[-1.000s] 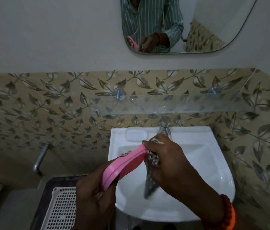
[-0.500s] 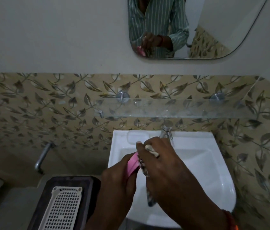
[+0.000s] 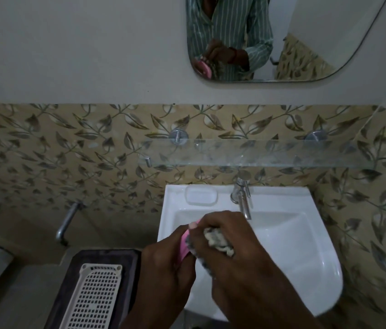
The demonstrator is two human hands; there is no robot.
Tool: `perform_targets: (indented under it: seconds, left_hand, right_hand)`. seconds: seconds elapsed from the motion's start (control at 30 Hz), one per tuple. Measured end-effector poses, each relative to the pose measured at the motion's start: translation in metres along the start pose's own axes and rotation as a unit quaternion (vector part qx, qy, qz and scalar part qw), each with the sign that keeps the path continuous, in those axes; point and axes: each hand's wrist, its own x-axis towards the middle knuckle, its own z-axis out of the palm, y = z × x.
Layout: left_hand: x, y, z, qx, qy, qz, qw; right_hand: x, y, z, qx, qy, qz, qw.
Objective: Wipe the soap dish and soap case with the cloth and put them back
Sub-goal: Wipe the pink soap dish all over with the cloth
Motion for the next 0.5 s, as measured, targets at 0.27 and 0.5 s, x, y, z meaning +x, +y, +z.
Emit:
perform_targets:
  seconds: [0.27, 0.5]
  left_hand:
    - [-0.007, 0.0, -0.004, 0.003, -0.013, 0.01, 1.0]
    - [-0.012, -0.003, -0.004, -0.025, 0.013, -0.014, 0.999]
  right_hand:
    - [0.003, 0.01, -0.003, -0.023, -0.071, 0.03, 0.997]
    - [0.001, 0.011, -0.011, -0.009, -0.113, 0.041, 0.993]
